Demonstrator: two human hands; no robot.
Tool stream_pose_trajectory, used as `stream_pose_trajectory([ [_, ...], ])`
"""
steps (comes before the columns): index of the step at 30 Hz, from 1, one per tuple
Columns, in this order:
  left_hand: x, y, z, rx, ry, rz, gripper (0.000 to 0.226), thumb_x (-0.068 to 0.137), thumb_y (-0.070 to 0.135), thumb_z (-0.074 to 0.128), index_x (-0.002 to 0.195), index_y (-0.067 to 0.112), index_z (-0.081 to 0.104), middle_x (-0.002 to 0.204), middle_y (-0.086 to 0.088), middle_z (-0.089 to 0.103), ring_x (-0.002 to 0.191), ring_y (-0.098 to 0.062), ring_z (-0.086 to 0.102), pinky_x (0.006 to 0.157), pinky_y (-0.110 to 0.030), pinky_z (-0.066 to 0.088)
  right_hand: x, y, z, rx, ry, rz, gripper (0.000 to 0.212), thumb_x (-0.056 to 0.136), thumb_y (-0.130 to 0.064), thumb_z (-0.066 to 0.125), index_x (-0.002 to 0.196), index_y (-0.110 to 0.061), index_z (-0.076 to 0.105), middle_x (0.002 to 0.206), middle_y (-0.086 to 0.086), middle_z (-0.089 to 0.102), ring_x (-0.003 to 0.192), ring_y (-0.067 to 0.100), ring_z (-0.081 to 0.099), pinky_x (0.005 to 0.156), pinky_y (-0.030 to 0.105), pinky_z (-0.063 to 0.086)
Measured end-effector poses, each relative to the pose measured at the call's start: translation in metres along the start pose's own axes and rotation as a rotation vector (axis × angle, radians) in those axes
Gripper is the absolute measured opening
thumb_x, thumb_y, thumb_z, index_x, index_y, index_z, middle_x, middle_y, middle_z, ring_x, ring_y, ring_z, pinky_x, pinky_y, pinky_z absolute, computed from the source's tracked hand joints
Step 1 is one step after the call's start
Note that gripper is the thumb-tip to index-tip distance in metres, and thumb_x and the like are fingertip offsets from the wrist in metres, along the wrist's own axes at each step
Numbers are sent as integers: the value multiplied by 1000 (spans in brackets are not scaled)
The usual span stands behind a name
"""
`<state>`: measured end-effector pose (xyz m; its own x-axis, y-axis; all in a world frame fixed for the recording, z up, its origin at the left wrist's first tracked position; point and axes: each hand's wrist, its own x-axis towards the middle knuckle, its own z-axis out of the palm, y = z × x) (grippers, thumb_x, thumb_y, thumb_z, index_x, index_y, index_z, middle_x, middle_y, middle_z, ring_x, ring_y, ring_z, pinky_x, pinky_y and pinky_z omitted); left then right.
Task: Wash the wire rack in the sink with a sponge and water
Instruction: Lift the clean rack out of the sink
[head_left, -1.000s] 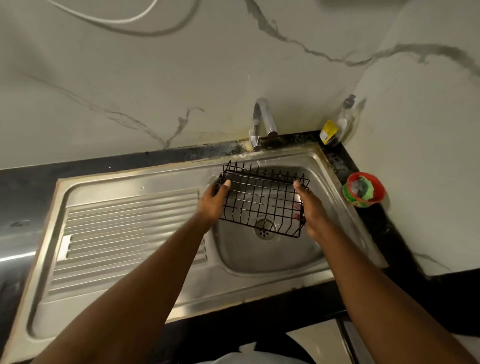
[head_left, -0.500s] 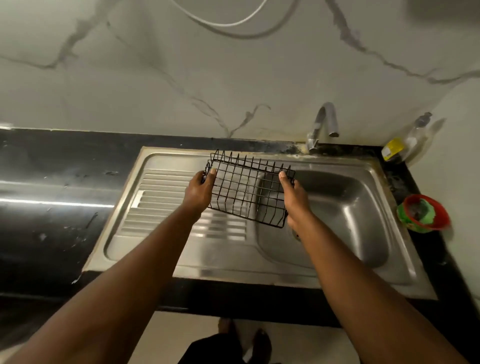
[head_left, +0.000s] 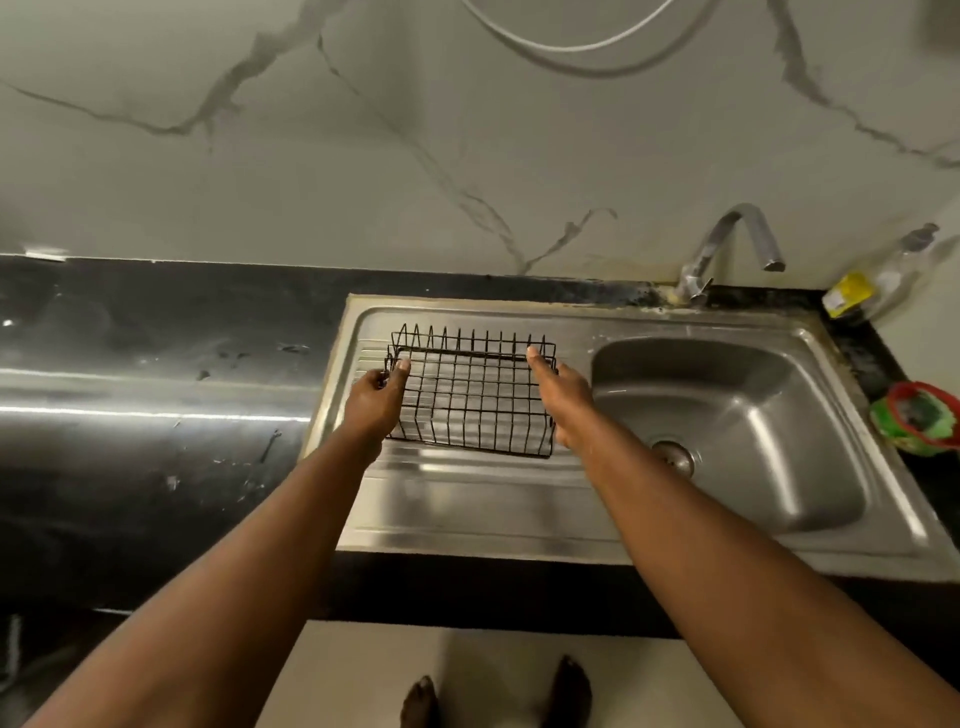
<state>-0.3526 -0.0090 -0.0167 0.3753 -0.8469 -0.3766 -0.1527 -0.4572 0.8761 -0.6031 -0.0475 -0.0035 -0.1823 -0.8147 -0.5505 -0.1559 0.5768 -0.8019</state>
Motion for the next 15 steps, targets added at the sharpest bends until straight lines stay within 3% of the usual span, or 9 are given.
stream_pose_trajectory([
  [4,9,-13,-21,1,-48,17,73,100,56,60,148,3,49,142,-7,58,128,-24,53,102,-37,42,-6,9,24,-12,4,0,91,92,-70,57,162,-21,26,166,10,32,150,36,35,119,53,32],
  [7,12,-20,-29,-1,-79,2,77,97,60,62,151,6,48,149,-14,57,136,-33,54,111,-45,45,-12,14,36,-11,35,13,88,93,-67,59,161,-20,28,165,10,35,148,35,38,118,53,33],
  [10,12,-29,-35,16,-82,-39,81,94,65,63,150,7,49,145,-15,59,131,-35,57,112,-53,48,-17,15,42,14,41,43,85,95,-62,60,162,-21,27,164,9,36,148,35,38,118,51,32],
  [15,27,-57,-40,66,-132,-60,120,60,99,61,143,13,56,135,-15,66,123,-36,63,105,-57,53,-23,18,32,-37,-21,37,77,101,-53,57,161,-16,27,165,12,34,149,34,36,118,47,32],
])
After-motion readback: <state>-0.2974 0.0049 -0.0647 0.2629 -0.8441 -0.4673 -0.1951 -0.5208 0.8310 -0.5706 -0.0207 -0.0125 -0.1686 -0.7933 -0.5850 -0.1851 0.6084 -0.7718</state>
